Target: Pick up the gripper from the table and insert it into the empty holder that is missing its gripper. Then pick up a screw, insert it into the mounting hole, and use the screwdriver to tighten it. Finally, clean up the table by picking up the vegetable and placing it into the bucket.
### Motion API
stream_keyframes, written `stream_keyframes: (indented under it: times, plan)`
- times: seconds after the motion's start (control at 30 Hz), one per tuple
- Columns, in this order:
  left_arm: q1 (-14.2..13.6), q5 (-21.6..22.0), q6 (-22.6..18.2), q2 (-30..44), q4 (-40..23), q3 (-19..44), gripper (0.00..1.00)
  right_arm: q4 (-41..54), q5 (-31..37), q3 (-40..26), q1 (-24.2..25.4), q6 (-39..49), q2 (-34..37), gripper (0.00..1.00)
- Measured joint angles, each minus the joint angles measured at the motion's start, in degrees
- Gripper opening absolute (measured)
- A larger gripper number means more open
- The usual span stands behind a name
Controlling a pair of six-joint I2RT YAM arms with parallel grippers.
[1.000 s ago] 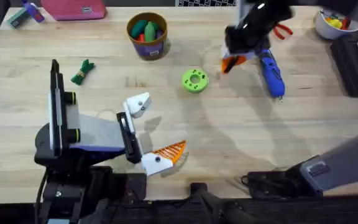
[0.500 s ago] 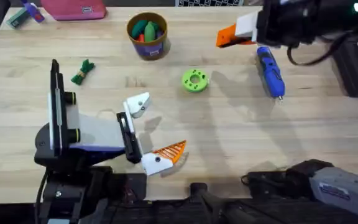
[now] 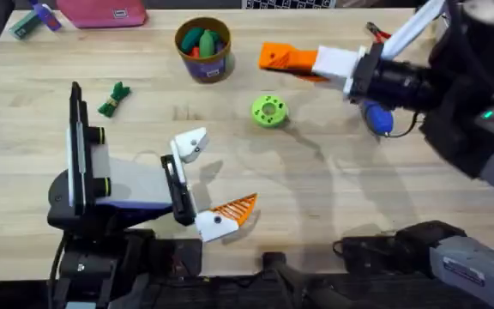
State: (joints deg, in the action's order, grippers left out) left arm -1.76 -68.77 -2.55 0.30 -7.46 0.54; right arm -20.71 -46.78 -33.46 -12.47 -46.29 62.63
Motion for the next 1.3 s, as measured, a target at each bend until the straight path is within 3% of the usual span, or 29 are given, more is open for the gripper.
stream_keyframes:
  times: [0.1, 0.3, 0.67, 1.07, 1.27, 1.3]
  plan:
    - [0.00, 0.00, 0.00, 0.02, 0.00, 0.00, 0.988, -7.16, -4.55, 3.48, 0.00, -4.50, 0.00, 0.009]
    - [0.00, 0.00, 0.00, 0.00, 0.00, 0.00, 0.987, -9.10, -12.53, 5.34, 0.00, -8.29, 1.06, 0.009]
    - [0.00, 0.00, 0.00, 0.01, 0.00, 0.00, 0.988, -17.89, -26.64, 5.36, -2.19, -10.35, 12.36, 0.009]
    - [0.00, 0.00, 0.00, 0.02, 0.00, 0.00, 0.988, -18.71, -31.85, 4.32, -9.02, -12.94, 25.03, 0.009]
    - [0.00, 0.00, 0.00, 0.02, 0.00, 0.00, 0.988, -20.18, -33.51, 3.05, -11.81, -13.29, 26.64, 0.009]
    - [0.00, 0.00, 0.00, 0.00, 0.00, 0.00, 0.988, -24.00, -33.82, 3.05, -12.74, -14.09, 26.64, 0.009]
